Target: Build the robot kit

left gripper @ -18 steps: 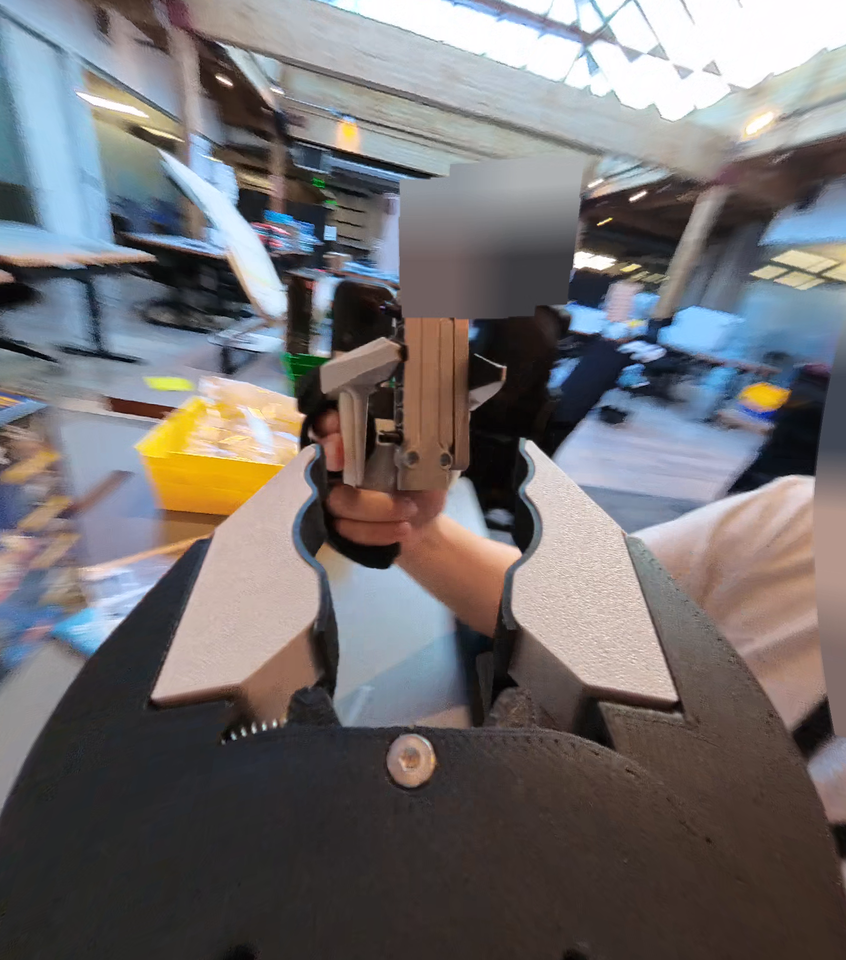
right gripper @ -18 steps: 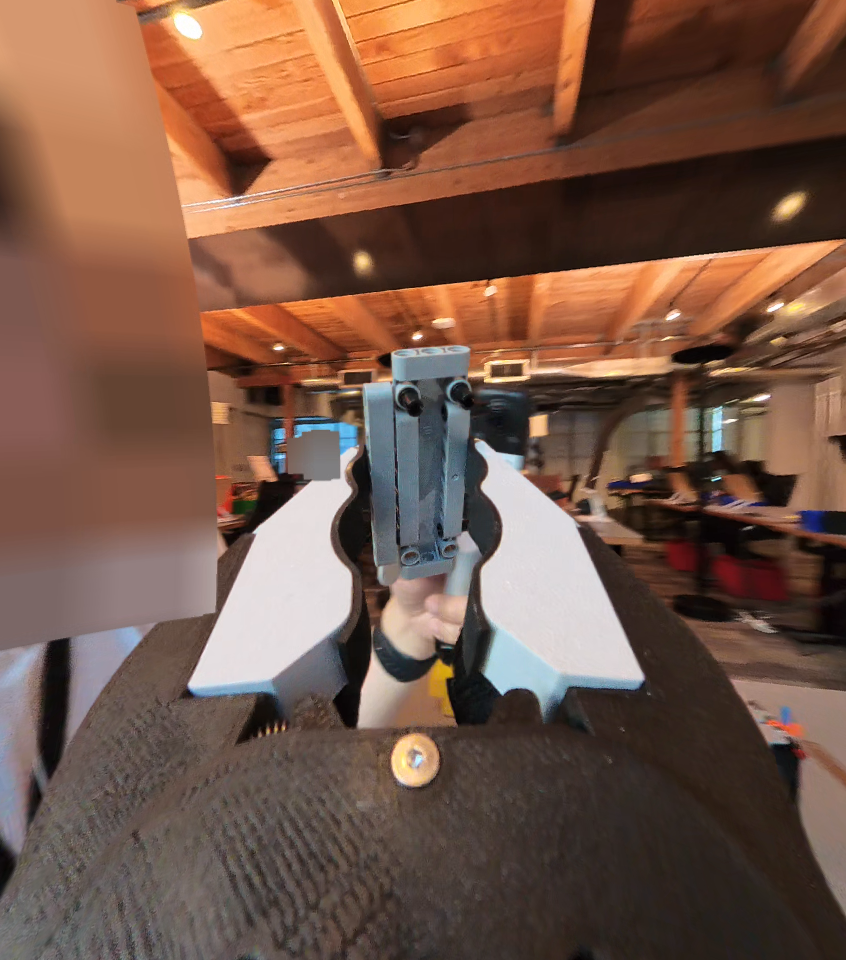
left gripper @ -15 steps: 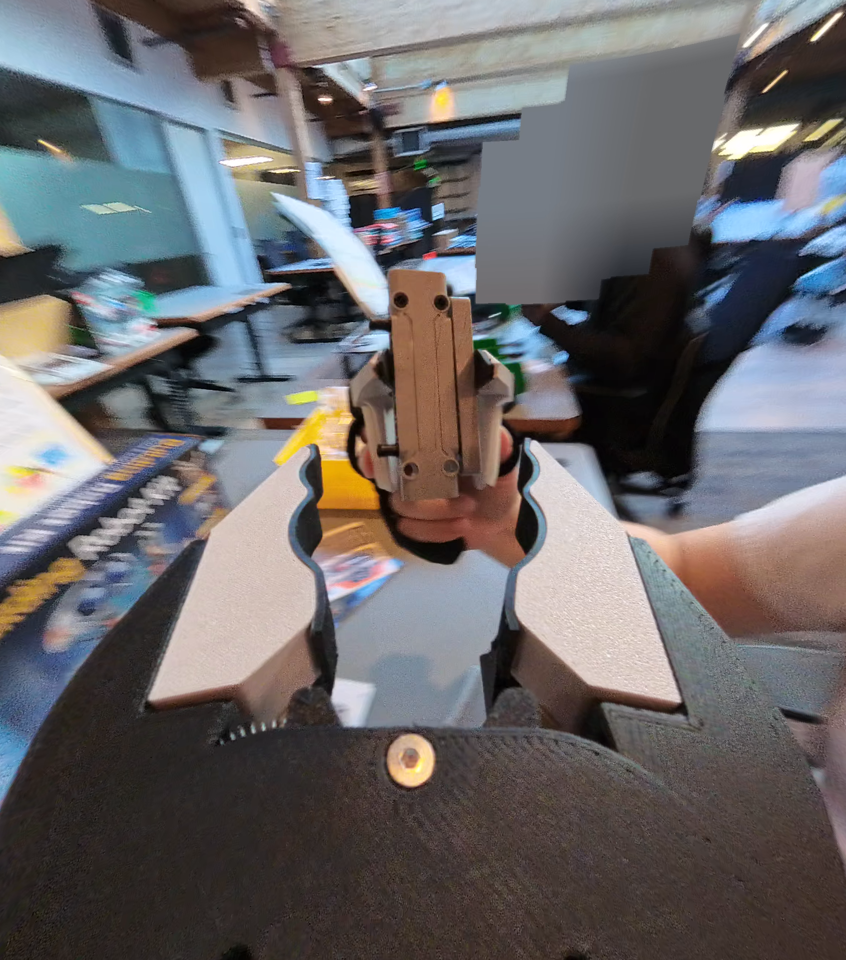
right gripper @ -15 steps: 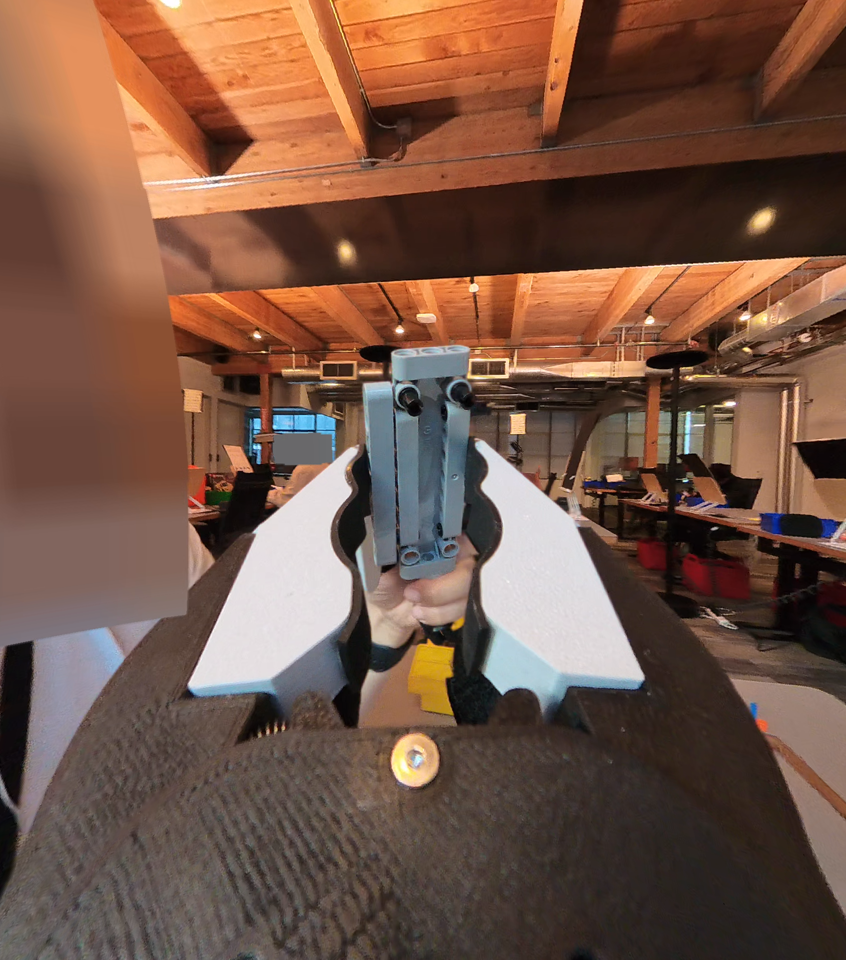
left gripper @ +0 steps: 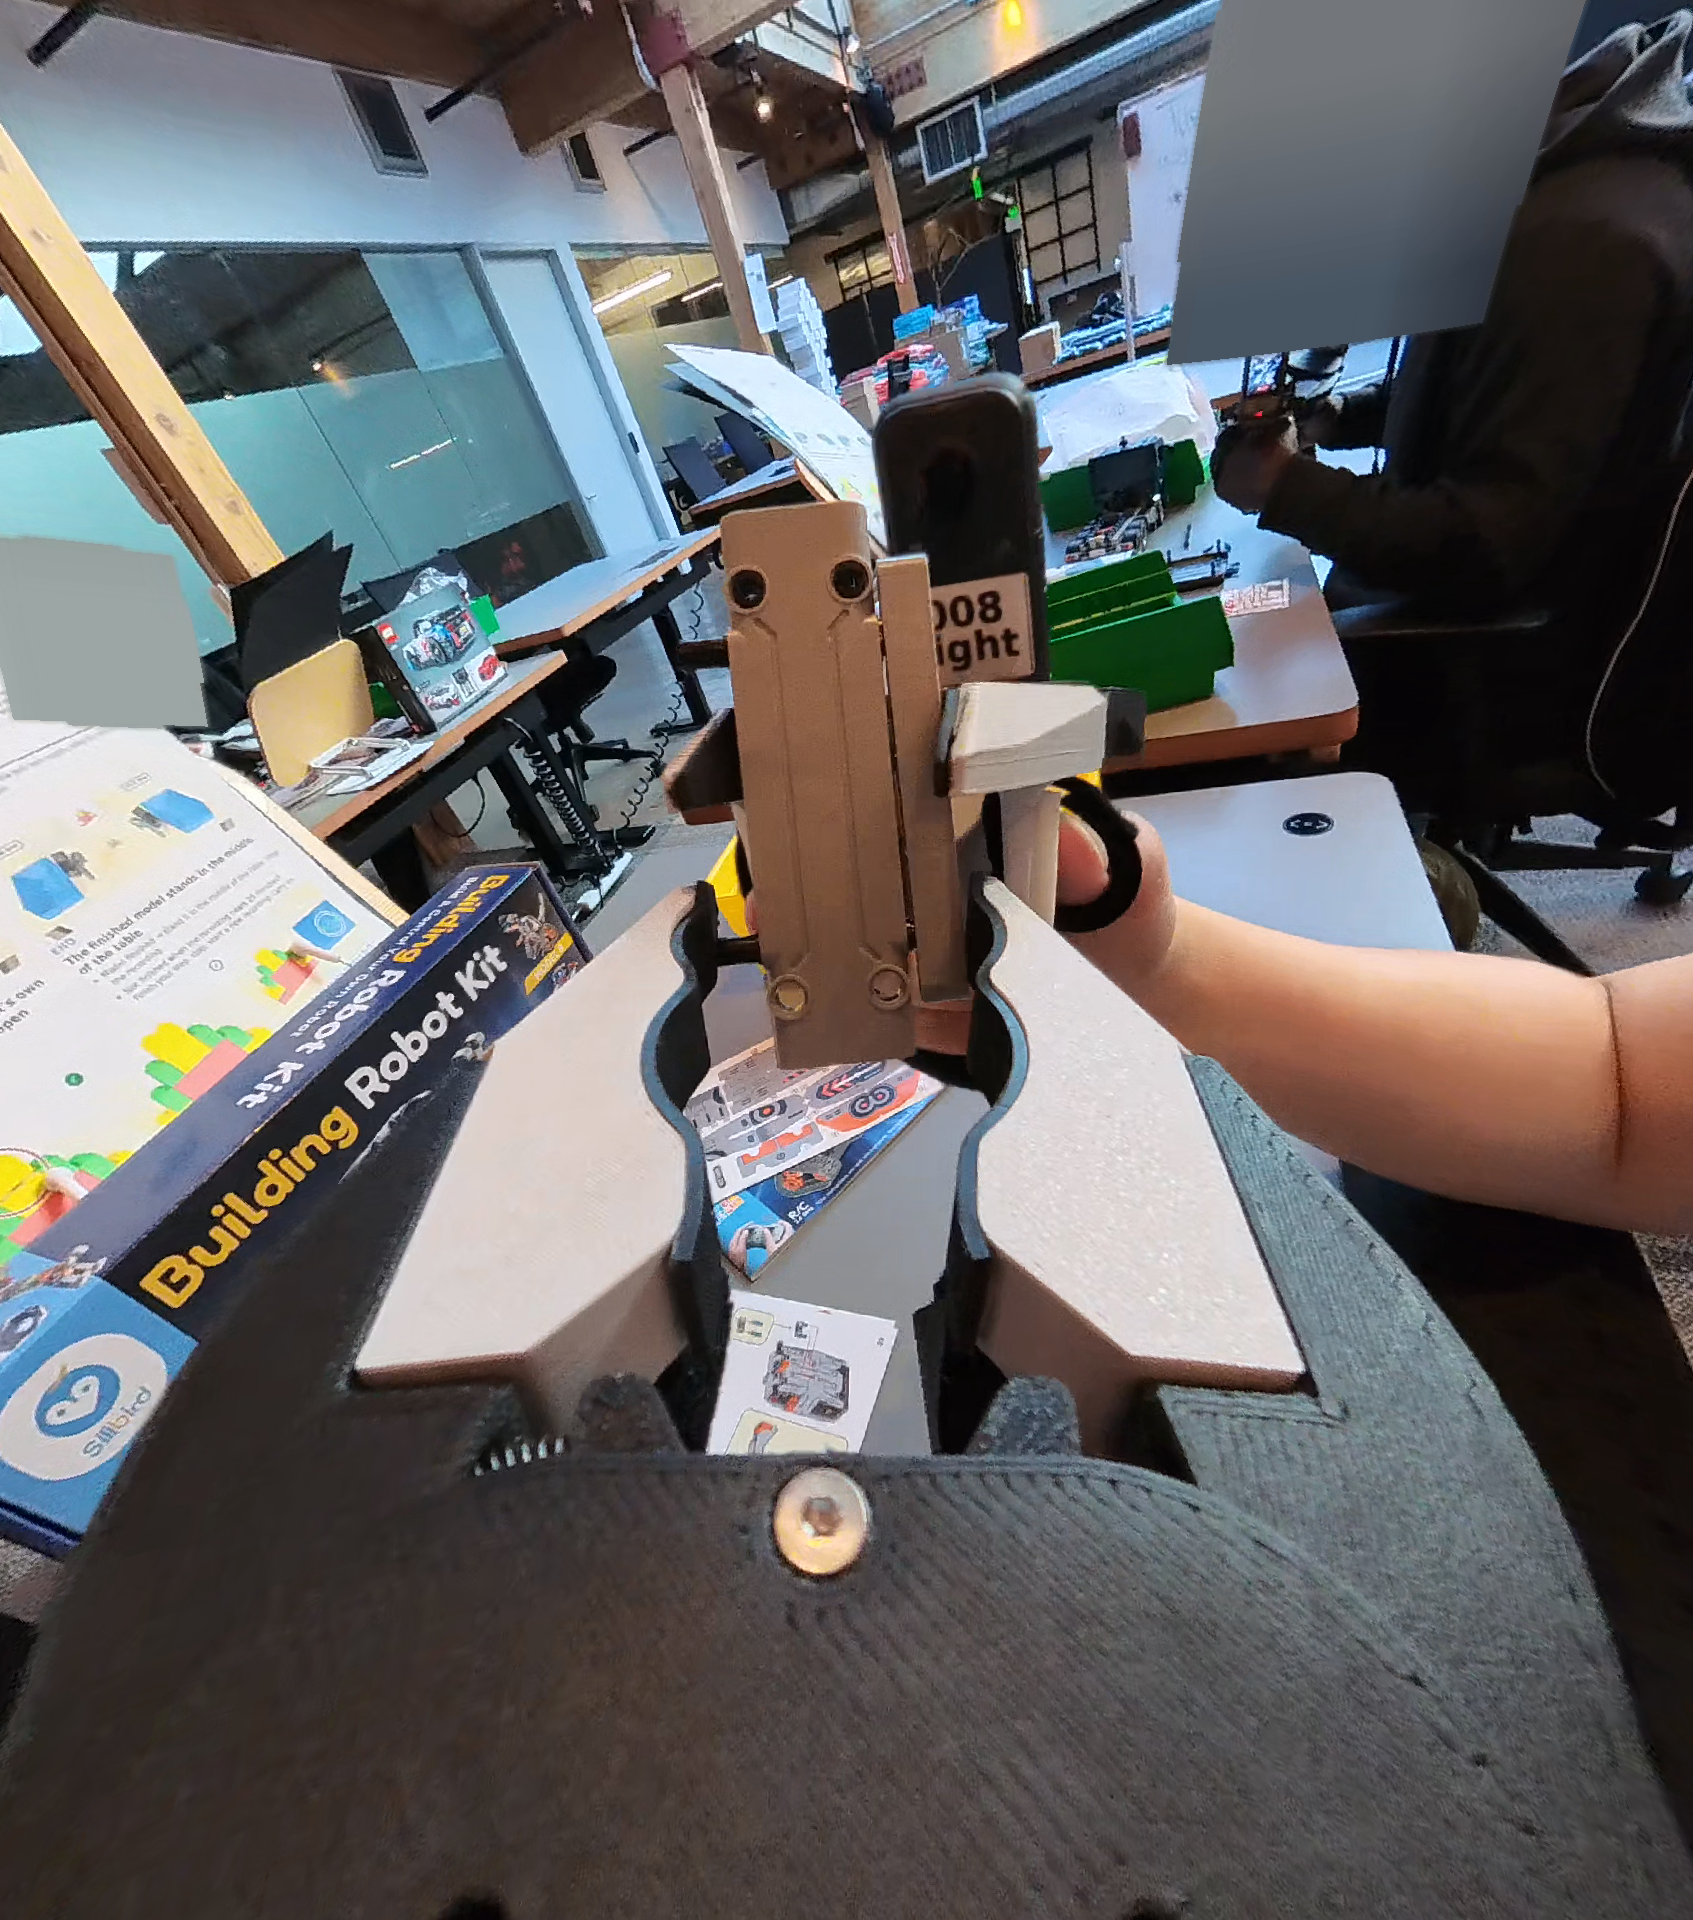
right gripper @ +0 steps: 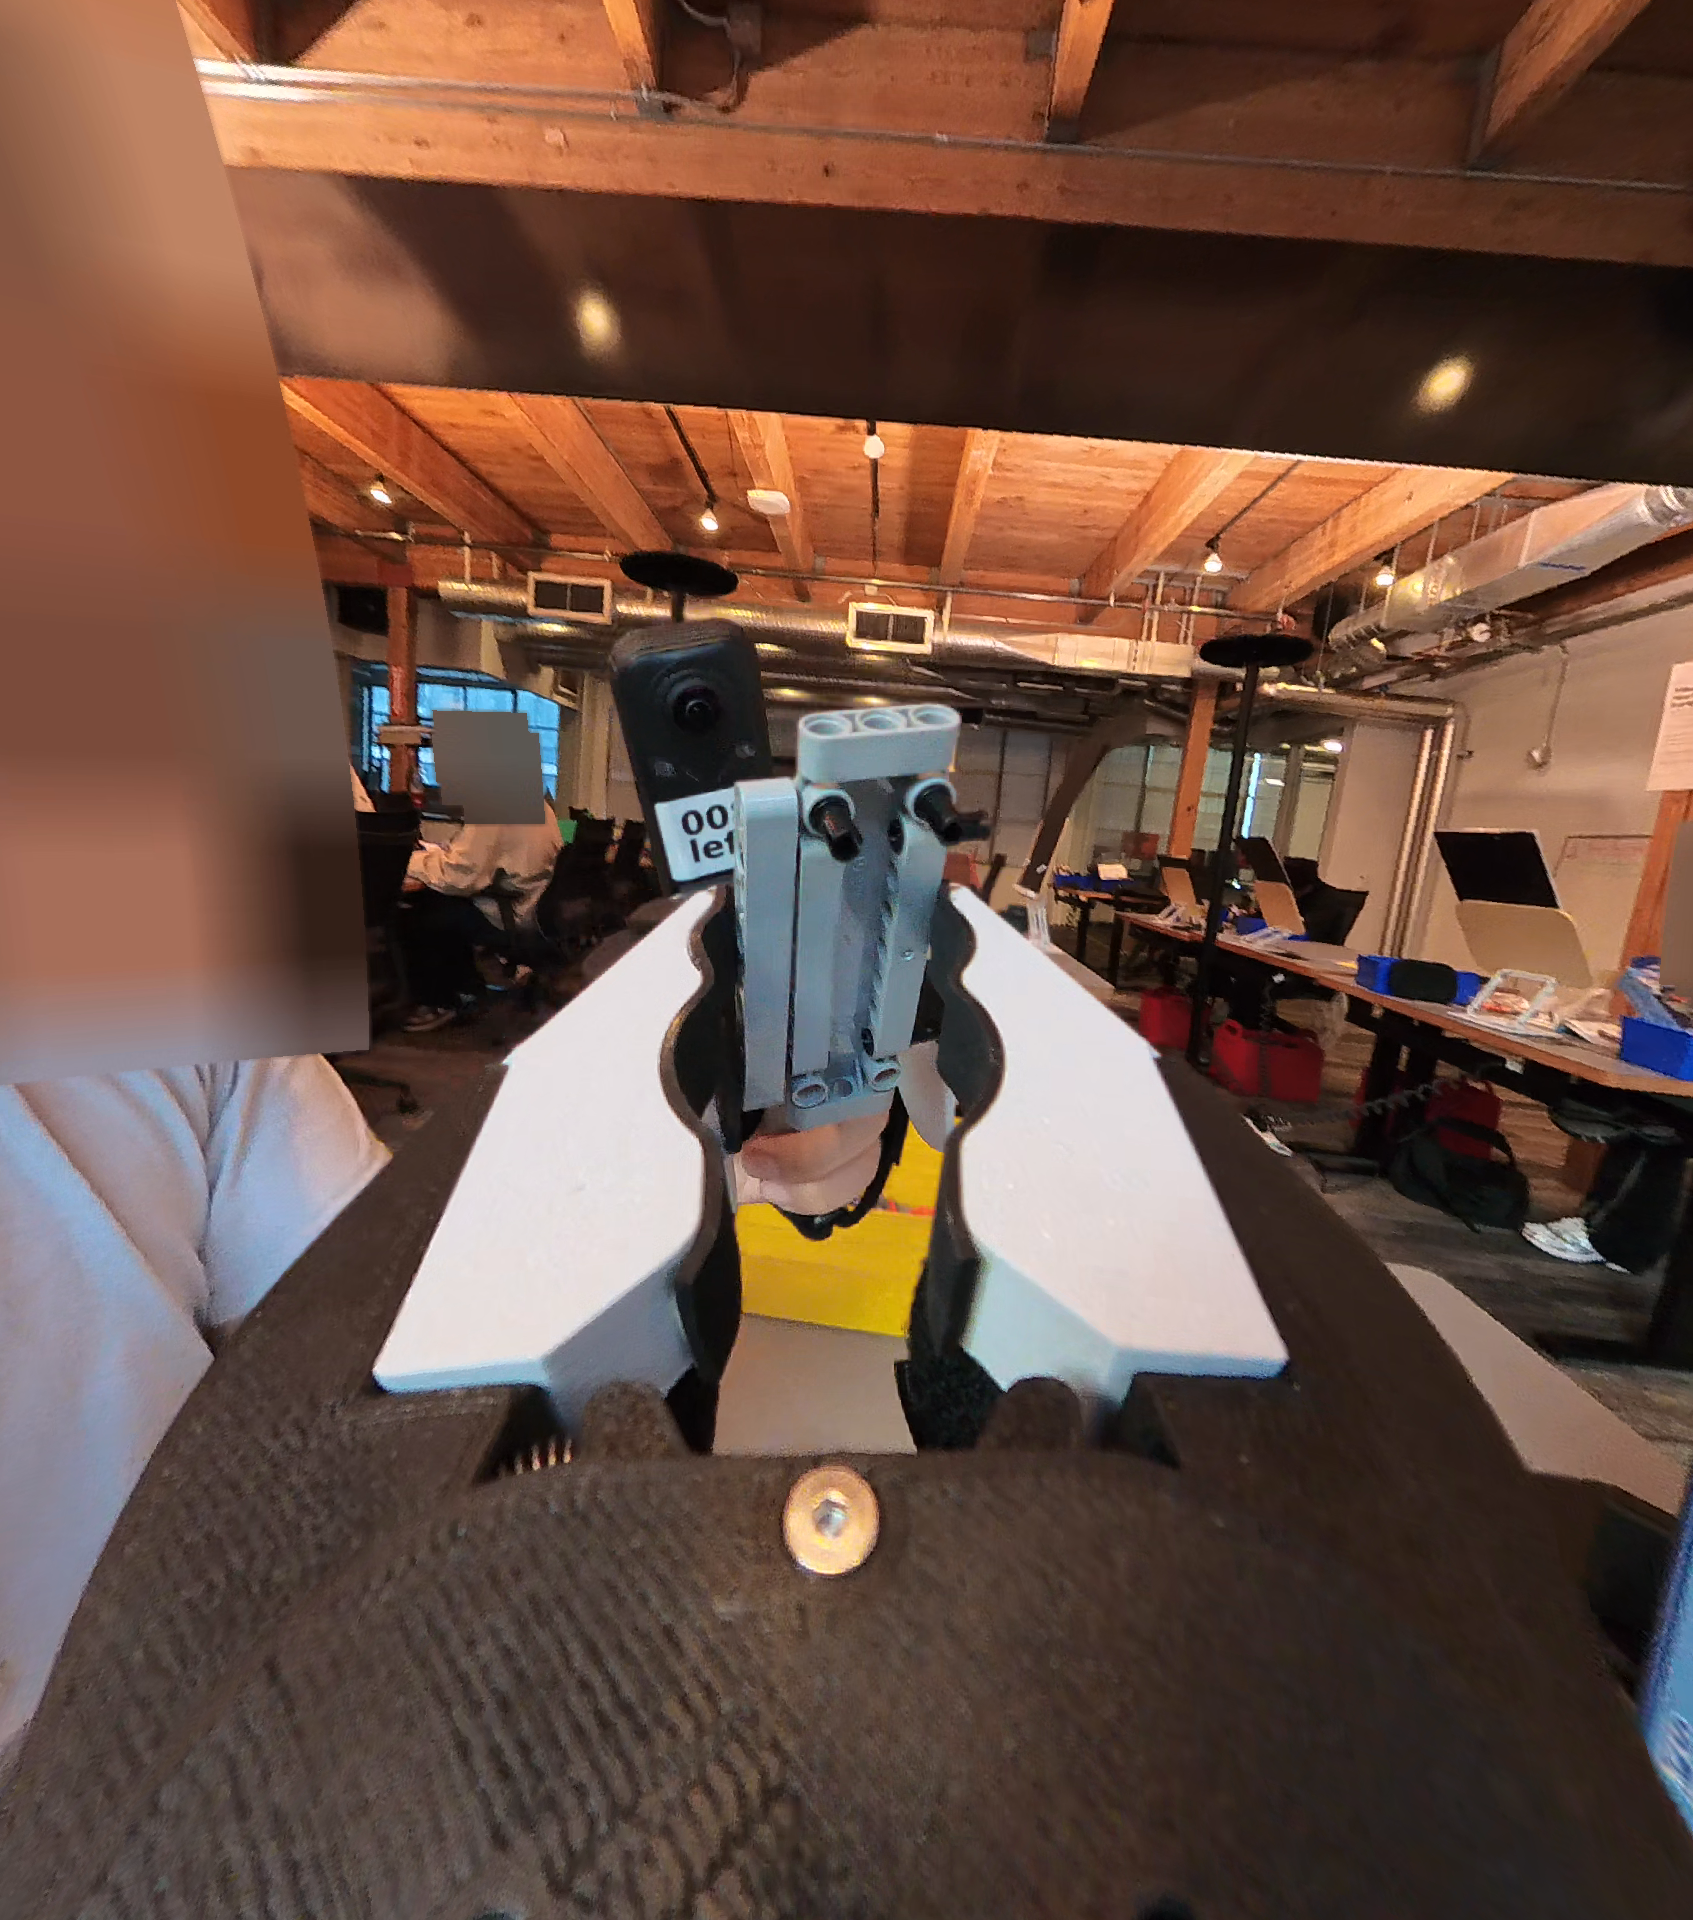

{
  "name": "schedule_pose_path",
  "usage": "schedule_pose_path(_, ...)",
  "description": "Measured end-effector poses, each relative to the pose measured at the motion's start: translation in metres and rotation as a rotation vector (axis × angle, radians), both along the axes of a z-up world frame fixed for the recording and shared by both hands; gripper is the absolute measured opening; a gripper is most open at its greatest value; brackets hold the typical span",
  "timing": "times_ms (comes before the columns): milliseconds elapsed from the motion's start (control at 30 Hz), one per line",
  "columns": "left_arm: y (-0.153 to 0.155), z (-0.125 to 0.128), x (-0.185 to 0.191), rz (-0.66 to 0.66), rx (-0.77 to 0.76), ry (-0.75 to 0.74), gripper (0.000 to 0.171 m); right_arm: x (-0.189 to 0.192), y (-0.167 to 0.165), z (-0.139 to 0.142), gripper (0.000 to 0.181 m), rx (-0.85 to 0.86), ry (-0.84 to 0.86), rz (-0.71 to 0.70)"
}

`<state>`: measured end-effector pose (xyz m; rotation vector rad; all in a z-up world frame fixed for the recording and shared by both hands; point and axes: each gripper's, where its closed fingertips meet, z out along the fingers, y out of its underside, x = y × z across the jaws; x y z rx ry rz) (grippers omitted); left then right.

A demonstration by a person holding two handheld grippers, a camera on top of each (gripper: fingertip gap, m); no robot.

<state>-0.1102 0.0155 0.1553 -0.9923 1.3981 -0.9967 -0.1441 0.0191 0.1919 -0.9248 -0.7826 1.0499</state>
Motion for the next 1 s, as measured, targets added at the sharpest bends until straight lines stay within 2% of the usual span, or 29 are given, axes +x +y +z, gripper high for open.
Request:
schedule_pose_path(100,0.005,-0.006,0.002,-0.028,-0.049,0.009,0.046,-0.001,0.007,-0.005,0.036,-0.033,-0.044,-0.039)
schedule_pose_path(333,-0.002,-0.003,-0.011,-0.149,-0.171,-0.031,0.045,-0.009,0.004,-0.008,0.035,-0.155,-0.078,0.025)
schedule_pose_path(567,-0.006,-0.006,-0.009,-0.150,-0.147,-0.032,0.046,-0.010,0.000,-0.008,0.035,-0.121,-0.088,0.002)
schedule_pose_path(700,-0.008,-0.004,-0.002,-0.152,-0.186,-0.076,0.045,-0.005,-0.001,-0.007,0.035,-0.135,-0.081,0.013)
schedule_pose_path(1000,-0.005,-0.008,0.006,-0.165,-0.124,-0.054,0.045,0.001,0.001,-0.011,0.035,-0.108,-0.176,-0.025)
